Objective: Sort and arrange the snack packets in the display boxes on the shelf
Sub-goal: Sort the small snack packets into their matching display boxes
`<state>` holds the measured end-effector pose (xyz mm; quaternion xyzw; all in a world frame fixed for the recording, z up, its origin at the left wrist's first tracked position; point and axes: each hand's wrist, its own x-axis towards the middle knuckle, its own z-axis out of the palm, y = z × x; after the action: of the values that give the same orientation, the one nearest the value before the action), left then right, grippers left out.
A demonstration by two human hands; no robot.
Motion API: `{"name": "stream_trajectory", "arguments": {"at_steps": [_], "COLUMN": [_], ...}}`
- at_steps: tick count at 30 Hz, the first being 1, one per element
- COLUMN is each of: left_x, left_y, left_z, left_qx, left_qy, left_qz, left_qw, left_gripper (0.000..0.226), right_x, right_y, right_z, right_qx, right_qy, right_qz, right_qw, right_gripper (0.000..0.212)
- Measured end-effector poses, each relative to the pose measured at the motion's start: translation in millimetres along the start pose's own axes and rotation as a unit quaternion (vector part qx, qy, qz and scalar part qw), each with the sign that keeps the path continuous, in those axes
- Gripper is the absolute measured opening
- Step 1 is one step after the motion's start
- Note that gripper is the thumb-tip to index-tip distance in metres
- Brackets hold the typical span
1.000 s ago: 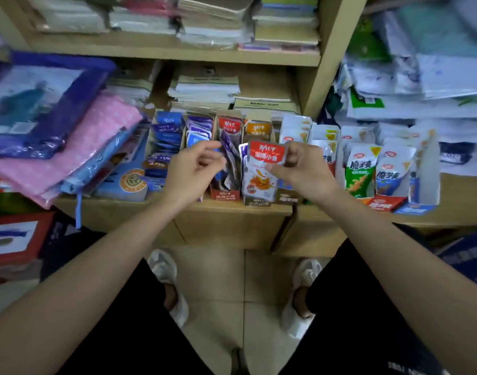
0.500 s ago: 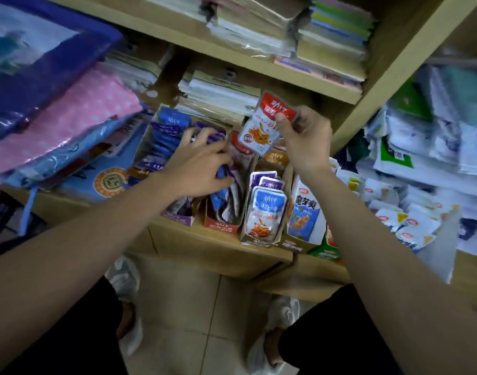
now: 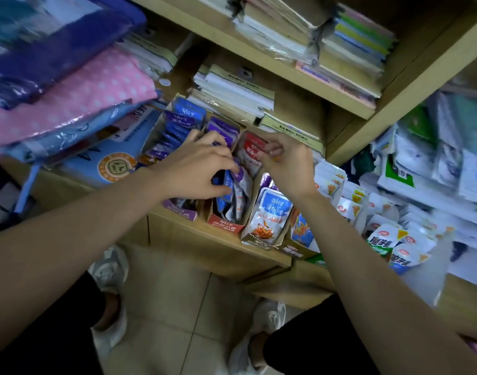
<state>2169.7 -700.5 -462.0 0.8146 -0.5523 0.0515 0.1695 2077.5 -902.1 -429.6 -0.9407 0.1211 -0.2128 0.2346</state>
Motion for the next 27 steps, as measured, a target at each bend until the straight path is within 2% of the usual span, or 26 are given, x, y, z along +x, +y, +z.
{"name": "stream_trajectory", "arguments": {"at_steps": [2,5,8,11,14,18,20,23,27], "left_x": [-0.5,-1.4,-3.2,-6.9,-9.9,-16.0,-19.5,-20.9,-10.6], "left_y": [0.1,0.9,-0.1,-1.1,-4.6,-25.5,-36.4,-36.1,-23.5], "left_z": [-0.6,-0.1,-0.2,-2.0,-10.8,-27.8,-31.2,-28.1,-16.7], "left_qx": [-0.003,0.008,0.016,-0.001,-0.079,-0.122,-0.100,-0.066,-0.043], "left_qy": [0.002,0.012,0.024,0.024,0.043,0.087,0.060,-0.023,-0.103], "left_qz": [0.001,0.008,0.010,0.014,-0.005,-0.058,-0.083,-0.085,-0.073], "left_qw": [1.000,1.000,1.000,1.000,0.996,0.987,0.990,0.994,0.991], "left_gripper": [0.046,0.040,0.038,0.038,0.043,0.051,0.065,0.084,0.086], "right_x": [-23.4,-45.4,-42.3,-37.5,-35.4,-35.9,-39.9,-40.5,-26.6], "right_y": [-1.2,2.2,8.1,9.0,9.8,10.1,3.6,-5.1,-15.0], "right_z": [-1.1,15.5,34.1,44.1,42.9,29.1,20.0,9.8,3.9], "right_qx": [-0.006,-0.082,-0.143,-0.134,-0.070,0.062,0.132,0.223,0.324], "right_qy": [0.017,-0.046,-0.048,-0.026,-0.001,0.101,0.158,0.212,0.244], "right_qz": [-0.050,-0.103,-0.114,-0.106,-0.047,0.059,0.091,0.128,0.156], "right_qw": [0.999,0.990,0.982,0.985,0.996,0.991,0.974,0.943,0.900], "right_gripper": [0.023,0.030,0.029,0.022,0.018,0.014,0.016,0.020,0.009]}}
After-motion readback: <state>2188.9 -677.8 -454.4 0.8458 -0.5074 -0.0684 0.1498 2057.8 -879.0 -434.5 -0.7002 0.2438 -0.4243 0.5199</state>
